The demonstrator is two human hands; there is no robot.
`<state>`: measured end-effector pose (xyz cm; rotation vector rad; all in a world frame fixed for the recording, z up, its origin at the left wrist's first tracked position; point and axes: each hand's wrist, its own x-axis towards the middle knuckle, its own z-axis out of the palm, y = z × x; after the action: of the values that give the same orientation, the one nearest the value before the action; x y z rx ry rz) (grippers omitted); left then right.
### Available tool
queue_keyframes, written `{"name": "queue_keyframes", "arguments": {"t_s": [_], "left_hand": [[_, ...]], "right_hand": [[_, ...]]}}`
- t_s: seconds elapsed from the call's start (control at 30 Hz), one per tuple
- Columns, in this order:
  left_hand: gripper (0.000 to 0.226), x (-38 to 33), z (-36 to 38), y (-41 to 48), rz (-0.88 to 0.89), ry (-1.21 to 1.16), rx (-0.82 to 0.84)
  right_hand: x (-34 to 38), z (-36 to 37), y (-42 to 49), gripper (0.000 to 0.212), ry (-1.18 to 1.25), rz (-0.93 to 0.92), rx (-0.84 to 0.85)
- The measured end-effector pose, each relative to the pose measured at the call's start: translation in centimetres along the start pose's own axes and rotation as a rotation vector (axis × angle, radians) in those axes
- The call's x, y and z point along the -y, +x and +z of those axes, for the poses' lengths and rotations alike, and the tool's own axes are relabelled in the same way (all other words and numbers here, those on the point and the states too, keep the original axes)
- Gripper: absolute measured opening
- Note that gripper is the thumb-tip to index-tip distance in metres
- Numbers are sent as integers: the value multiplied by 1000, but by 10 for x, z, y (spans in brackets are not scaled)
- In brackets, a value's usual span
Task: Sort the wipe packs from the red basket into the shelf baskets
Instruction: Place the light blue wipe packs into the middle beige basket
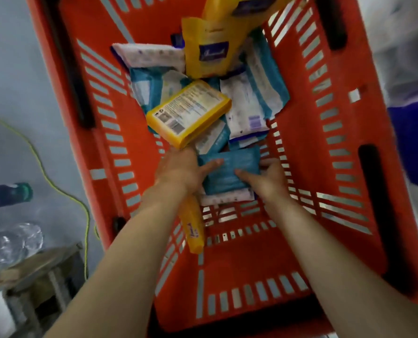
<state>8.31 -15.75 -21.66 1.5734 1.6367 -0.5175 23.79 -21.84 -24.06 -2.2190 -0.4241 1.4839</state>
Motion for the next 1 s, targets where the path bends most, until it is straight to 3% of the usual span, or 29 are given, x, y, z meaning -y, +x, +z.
{"name": "queue_keyframes", "arguments": {"t_s": [0.13,0.3,0.4,0.47,0.67,0.87,0.93,1.0], "left_hand": [[67,-4,2,13,46,-87,-86],[73,-10,6,8,85,-93,-206],[56,-12,6,8,59,-227,-179],[64,-10,6,11,30,-310,-131],[25,-18,1,7,84,-393,-94],[26,-29,-31,-33,237,-205,-171],[24,-31,-43,-57,235,-284,-231],[20,-35,-59,-79,208,-526,-183]], "right_hand": [[4,-6,1,30,91,160,122],[-3,-5,-3,49,125,167,62],[-4,-8,-7,46,133,198,96],[-5,-14,-10,36,127,205,137],[7,-31,-26,24,51,94,120],[21,-57,-77,18,-21,-101,18],[24,-71,-100,20,61,-129,6],[30,-86,-128,25,211,-117,-19]]}}
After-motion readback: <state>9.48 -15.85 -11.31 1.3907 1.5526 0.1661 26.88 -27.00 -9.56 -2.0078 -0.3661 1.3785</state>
